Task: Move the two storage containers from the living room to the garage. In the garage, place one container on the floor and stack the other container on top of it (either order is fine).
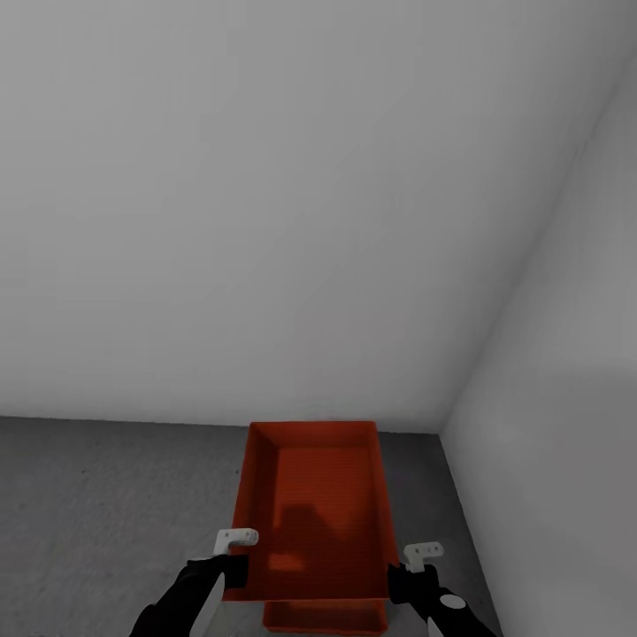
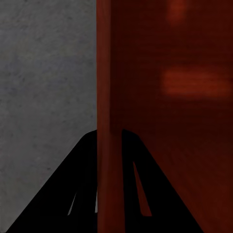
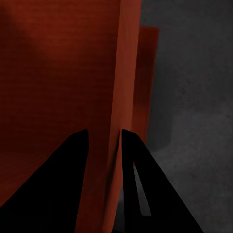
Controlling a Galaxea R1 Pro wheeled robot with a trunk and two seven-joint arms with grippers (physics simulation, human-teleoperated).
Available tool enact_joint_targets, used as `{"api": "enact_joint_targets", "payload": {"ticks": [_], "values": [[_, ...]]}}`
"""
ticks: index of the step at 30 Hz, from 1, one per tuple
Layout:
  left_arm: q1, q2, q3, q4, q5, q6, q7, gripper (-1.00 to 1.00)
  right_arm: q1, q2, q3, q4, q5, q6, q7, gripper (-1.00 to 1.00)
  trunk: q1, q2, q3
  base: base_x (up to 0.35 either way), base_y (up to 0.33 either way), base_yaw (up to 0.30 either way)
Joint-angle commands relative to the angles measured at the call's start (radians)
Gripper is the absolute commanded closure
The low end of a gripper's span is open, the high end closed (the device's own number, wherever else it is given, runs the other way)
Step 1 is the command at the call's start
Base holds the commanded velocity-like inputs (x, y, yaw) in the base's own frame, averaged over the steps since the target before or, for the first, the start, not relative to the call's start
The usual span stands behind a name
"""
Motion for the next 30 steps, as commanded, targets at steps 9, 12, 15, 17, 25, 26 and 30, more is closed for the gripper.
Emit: {"api": "enact_joint_targets", "payload": {"ticks": [9,12,15,17,25,26,30], "values": [[-0.001,-0.002,0.028,-0.002,-0.013,0.009,0.005,1.00,0.001,-0.001,0.057,-0.002,0.000,-0.004,0.003,1.00,0.000,-0.002,-0.001,0.000,0.000,0.009],[-0.001,-0.002,0.028,-0.002,-0.013,0.009,0.005,1.00,0.001,-0.001,0.057,-0.002,-0.001,-0.004,0.003,1.00,0.000,-0.002,-0.001,0.000,0.000,-0.018],[-0.001,-0.002,0.028,-0.002,-0.013,0.009,0.005,1.00,0.001,-0.001,0.057,-0.002,-0.001,-0.004,0.003,1.00,0.000,-0.002,-0.001,0.000,0.000,-0.146],[-0.001,-0.002,0.028,-0.002,-0.013,0.009,0.005,1.00,0.001,-0.001,0.057,-0.002,-0.001,-0.004,0.003,1.00,0.000,-0.002,-0.001,0.000,0.000,-0.217],[-0.001,-0.002,0.028,-0.002,-0.013,0.009,0.005,1.00,0.001,-0.001,0.057,-0.002,-0.001,-0.004,0.003,1.00,0.000,-0.002,-0.001,0.000,0.000,-0.055],[-0.001,-0.002,0.028,-0.002,-0.013,0.009,0.005,1.00,0.001,-0.001,0.057,-0.002,-0.001,-0.004,0.003,1.00,0.000,-0.002,-0.001,0.000,0.000,-0.005],[-0.001,-0.002,0.028,-0.002,-0.013,0.009,0.005,1.00,0.001,-0.001,0.057,-0.002,-0.001,-0.004,0.003,1.00,0.000,-0.002,-0.001,0.000,0.000,-0.002]]}}
